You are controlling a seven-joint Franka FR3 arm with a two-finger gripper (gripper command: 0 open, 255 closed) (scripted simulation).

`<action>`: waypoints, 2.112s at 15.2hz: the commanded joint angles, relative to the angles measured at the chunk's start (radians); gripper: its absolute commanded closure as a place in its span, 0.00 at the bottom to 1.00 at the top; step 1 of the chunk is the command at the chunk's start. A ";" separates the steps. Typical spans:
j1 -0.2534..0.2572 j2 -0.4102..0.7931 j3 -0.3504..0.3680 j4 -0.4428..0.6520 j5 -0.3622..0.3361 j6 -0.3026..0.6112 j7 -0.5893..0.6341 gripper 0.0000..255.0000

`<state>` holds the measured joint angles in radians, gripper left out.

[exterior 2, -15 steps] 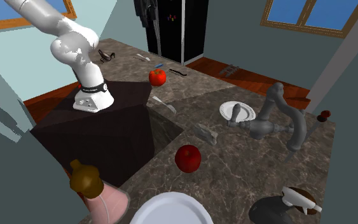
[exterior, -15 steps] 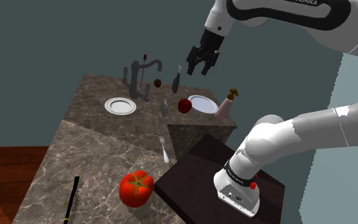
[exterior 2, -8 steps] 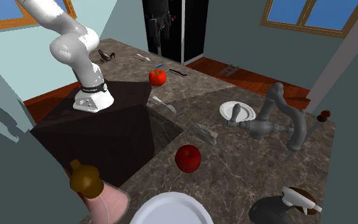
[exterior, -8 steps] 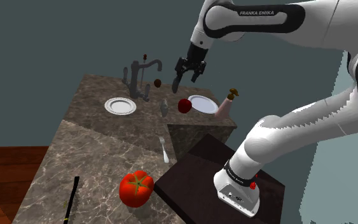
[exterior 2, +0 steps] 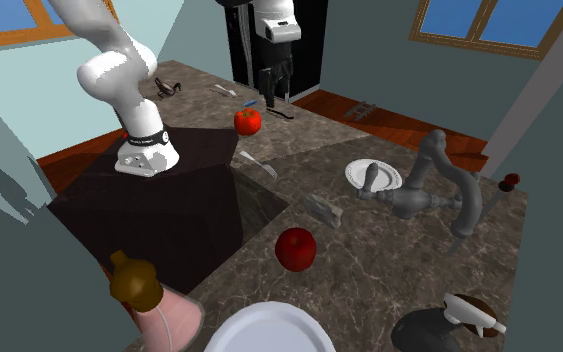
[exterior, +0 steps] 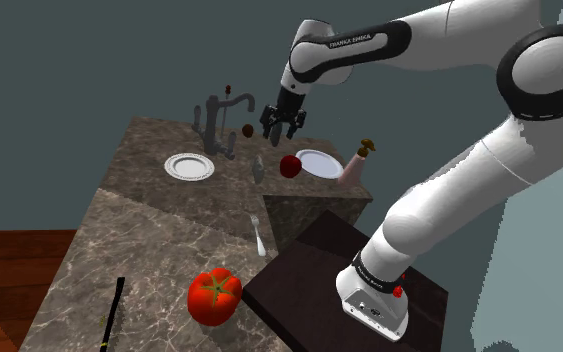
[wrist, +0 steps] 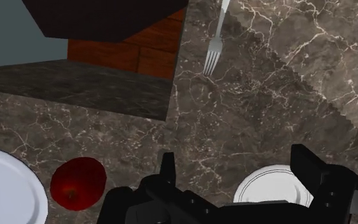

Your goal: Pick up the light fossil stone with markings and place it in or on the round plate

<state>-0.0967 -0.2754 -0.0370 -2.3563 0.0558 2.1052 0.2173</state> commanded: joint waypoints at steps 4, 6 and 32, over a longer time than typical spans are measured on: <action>-0.024 0.178 -0.021 0.053 -0.004 0.116 0.014 0.00; -0.032 0.250 -0.030 0.084 -0.003 0.152 0.019 0.00; -0.125 0.904 -0.075 0.487 0.062 0.372 0.040 0.00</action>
<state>-0.2217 0.6267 -0.1120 -1.8709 0.1179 2.4757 0.2580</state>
